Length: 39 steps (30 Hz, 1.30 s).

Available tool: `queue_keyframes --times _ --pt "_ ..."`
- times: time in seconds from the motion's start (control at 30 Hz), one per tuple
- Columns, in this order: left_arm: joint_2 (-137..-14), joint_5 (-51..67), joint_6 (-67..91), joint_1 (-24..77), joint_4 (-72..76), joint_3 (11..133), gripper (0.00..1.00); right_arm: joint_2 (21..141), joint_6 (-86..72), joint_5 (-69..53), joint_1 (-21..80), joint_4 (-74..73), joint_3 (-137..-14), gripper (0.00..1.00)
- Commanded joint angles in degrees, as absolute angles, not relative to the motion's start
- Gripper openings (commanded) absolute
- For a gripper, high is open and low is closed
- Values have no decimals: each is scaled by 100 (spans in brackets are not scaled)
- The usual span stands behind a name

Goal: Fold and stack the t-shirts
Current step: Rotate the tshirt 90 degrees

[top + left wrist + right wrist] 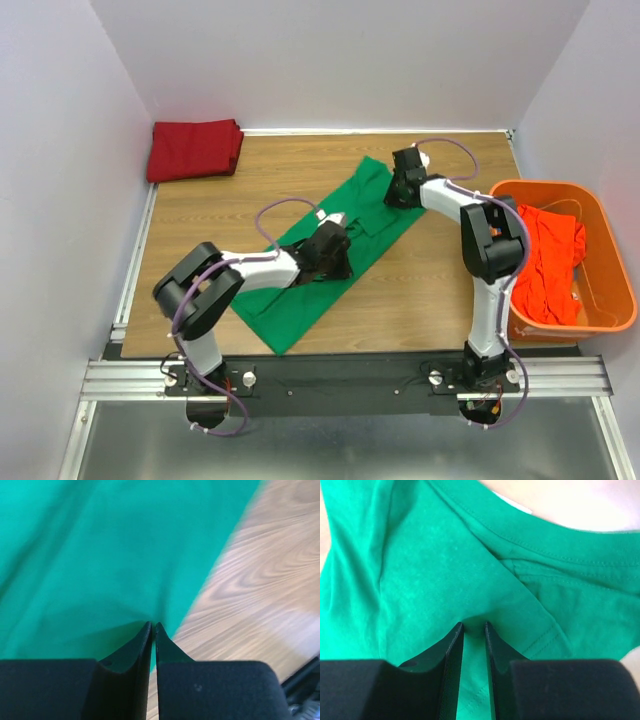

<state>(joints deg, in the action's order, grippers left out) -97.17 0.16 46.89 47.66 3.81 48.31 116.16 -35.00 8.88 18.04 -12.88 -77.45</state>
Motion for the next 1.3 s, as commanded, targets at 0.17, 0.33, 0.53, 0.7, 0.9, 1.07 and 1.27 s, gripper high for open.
queue_keyframes --times 0.17,0.33,0.53,0.7,0.9,1.07,1.27 --pt "-10713 659 4782 4799 668 6817 14 13868 -2558 396 1802 -2935 -10492 32" --pt "-10609 538 4466 4589 387 7234 16 14177 -2224 676 1802 -3453 -11591 38" --pt "-9590 45 3544 4105 -403 6277 23 13378 -2285 677 1802 -3454 -11146 59" --pt "-8651 -369 3498 4113 -597 5029 23 12771 -2408 747 1802 -3445 -10530 60" --pt "-8236 -720 3612 4412 -826 4334 20 12191 -2768 923 1854 -3244 -9590 60" --pt "-8375 -809 3771 4552 -774 3991 15 12225 -2892 923 1854 -2997 -9149 59" --pt "-8780 -651 3805 4886 -607 4052 13 12752 -2664 1212 1837 -2971 -9474 59"
